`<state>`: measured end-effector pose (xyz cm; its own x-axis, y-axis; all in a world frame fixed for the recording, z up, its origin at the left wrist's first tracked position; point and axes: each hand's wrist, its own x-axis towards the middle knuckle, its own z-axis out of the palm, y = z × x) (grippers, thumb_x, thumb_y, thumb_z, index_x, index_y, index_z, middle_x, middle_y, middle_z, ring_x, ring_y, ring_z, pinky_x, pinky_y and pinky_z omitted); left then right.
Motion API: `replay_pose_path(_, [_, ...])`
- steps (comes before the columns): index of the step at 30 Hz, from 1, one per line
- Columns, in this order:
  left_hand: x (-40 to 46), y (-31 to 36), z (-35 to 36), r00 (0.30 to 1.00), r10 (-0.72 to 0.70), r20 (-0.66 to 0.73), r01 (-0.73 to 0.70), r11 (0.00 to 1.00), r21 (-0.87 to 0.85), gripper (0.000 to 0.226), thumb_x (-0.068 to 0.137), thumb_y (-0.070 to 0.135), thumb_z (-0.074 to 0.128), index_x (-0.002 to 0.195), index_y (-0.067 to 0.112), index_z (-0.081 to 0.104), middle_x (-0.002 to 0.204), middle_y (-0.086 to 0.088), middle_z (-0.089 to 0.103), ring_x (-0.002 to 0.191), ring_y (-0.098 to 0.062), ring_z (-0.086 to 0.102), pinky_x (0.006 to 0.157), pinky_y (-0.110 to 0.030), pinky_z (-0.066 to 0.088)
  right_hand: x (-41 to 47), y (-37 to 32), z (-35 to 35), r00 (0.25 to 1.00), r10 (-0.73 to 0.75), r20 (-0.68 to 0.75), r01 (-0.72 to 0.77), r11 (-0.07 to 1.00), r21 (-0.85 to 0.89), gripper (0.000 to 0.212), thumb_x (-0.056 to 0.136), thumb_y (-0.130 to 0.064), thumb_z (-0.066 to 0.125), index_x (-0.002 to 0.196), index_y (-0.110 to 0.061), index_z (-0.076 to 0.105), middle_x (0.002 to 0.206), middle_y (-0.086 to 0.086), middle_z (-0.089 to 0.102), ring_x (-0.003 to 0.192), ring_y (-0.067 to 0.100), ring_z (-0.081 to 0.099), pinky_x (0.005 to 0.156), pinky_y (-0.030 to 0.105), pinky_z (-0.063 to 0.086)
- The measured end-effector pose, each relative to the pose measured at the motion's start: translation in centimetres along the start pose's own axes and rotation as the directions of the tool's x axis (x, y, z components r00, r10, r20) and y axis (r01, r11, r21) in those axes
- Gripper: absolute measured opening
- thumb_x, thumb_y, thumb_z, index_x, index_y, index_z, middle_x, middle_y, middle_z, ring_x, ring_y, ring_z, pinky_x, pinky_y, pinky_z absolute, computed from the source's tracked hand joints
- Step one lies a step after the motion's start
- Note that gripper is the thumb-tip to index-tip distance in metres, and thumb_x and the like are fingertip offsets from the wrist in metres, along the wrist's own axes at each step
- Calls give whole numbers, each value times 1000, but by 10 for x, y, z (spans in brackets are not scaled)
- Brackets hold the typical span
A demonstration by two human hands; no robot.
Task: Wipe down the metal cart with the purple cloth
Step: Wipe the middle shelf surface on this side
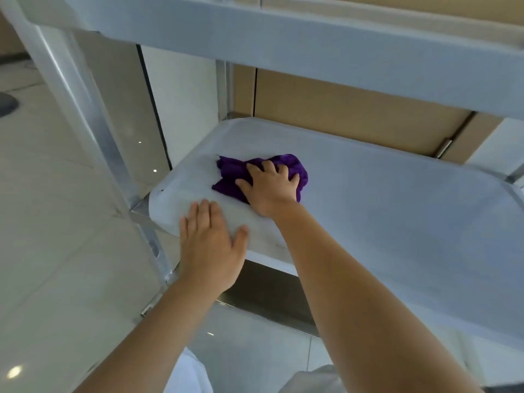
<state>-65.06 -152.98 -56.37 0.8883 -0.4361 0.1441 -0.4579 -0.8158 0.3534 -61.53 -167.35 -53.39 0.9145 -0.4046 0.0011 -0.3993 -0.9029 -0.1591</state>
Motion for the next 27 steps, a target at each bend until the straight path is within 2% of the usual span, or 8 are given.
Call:
replay_pose_path(3, [1,-3,8,1000,-11,-19,10,1000,-28,98,68,63,-9,148,7,-6,158,-8,-1,144,-20,-7,113,-32,-9,8,-15,4,982,-189,16,189,981,35,54,97,-52,31,145,-29,29,152,1,26,137,33,20,112,57,12])
replay_pose_path(9, [2,4,14,994,-80,-80,72,992,-102,87,78,63,7,147,15,-15,157,-11,-2,144,-22,-5,114,-34,-8,-7,27,-2,918,-397,-4,389,899,203,52,90,-42,49,140,-33,39,149,-6,33,137,22,23,114,44,13])
replay_pose_path(15, [4,4,13,996,-64,-54,63,998,-25,91,71,68,-7,149,21,-6,156,-16,3,144,-25,-3,115,-37,-6,-36,49,-13,954,-289,84,270,944,187,50,92,-41,45,141,-35,35,150,-8,28,139,21,17,113,47,11])
replay_pose_path(19, [1,-1,14,995,-12,-95,7,999,-53,91,76,71,-9,150,19,4,155,-19,11,143,-29,3,114,-41,-3,-72,40,-6,986,-155,54,150,984,92,49,95,-44,38,142,-35,32,147,-8,30,135,24,22,112,49,17])
replay_pose_path(21, [1,-7,15,993,43,-114,-54,994,-94,93,77,72,-15,150,19,8,154,-19,13,143,-30,4,114,-41,-4,-87,24,0,1000,-25,-13,25,1000,14,46,95,-45,36,140,-33,35,142,-4,36,130,26,29,106,49,25])
replay_pose_path(23, [0,-12,16,985,97,-141,-120,979,-167,88,81,69,-11,149,20,14,154,-15,15,143,-27,4,112,-37,-10,-99,2,12,982,94,-166,-107,992,-68,41,95,-43,36,132,-27,45,130,1,48,120,30,40,97,50,33])
replay_pose_path(25, [2,-18,17,976,137,-171,-181,944,-276,78,86,61,1,147,18,25,153,-8,22,142,-20,5,108,-26,-17,-104,-19,26,905,135,-405,-172,983,-57,36,90,-38,42,114,-19,62,110,7,62,102,35,54,84,52,42])
replay_pose_path(27, [3,-26,16,967,163,-193,-228,892,-389,71,86,51,6,142,18,35,150,1,30,140,-12,8,106,-20,-18,-108,-33,43,814,123,-568,-170,985,-31,33,86,-35,46,102,-15,68,100,8,66,95,37,58,79,53,45])
